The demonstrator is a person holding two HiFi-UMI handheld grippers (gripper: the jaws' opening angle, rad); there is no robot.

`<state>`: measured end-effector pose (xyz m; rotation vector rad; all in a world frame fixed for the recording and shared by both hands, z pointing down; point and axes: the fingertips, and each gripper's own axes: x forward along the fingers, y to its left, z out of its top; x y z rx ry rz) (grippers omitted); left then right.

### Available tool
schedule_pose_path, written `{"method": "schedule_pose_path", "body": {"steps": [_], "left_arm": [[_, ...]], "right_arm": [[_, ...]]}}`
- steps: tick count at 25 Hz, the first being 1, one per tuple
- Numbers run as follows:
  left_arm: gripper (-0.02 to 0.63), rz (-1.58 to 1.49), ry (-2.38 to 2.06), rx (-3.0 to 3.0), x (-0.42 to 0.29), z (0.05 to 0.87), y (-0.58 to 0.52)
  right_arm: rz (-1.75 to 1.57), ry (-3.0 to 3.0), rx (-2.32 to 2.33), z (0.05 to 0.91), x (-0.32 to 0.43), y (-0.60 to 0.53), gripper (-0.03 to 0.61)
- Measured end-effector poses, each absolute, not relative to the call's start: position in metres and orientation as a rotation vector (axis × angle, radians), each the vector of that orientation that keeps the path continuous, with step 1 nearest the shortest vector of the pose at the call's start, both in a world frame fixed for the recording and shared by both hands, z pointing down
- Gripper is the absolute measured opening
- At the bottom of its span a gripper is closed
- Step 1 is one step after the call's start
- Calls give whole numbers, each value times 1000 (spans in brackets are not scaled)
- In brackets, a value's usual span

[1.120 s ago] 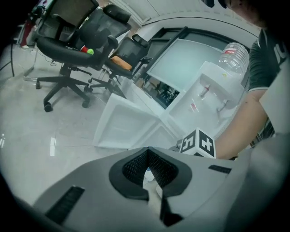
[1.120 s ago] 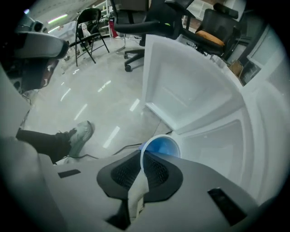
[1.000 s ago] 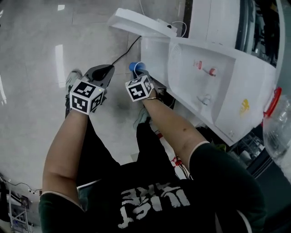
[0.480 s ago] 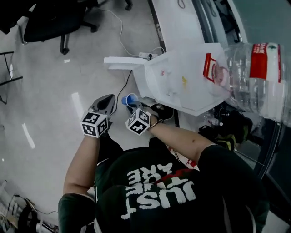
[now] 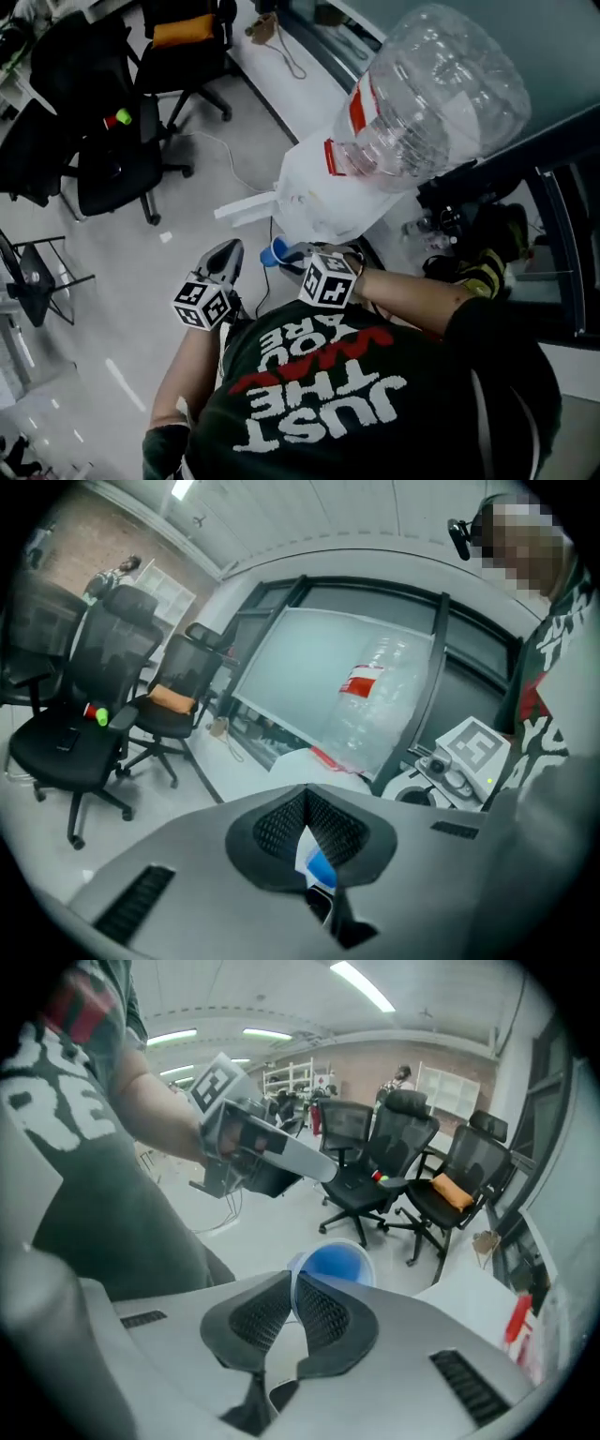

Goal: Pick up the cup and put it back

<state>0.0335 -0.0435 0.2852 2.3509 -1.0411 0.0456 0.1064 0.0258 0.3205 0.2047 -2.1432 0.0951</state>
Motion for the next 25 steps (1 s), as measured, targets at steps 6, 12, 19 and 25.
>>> {"method": "schedule_pose_path", "body": {"steps": [6, 12, 19, 25], "left_arm": [[8, -6, -940, 2544, 90, 168, -42], [9, -122, -831, 2691, 161, 80, -25], [8, -202, -753, 2877, 204, -26, -27], [8, -208, -704, 2988, 226, -86, -26]], "right_arm": [[15, -2285, 268, 196, 148, 29, 49], [-194, -2379, 342, 92, 204, 41, 49], [-321, -2469, 566, -5, 270, 40, 49], [-407, -2518, 705, -71, 300, 38, 49]]}}
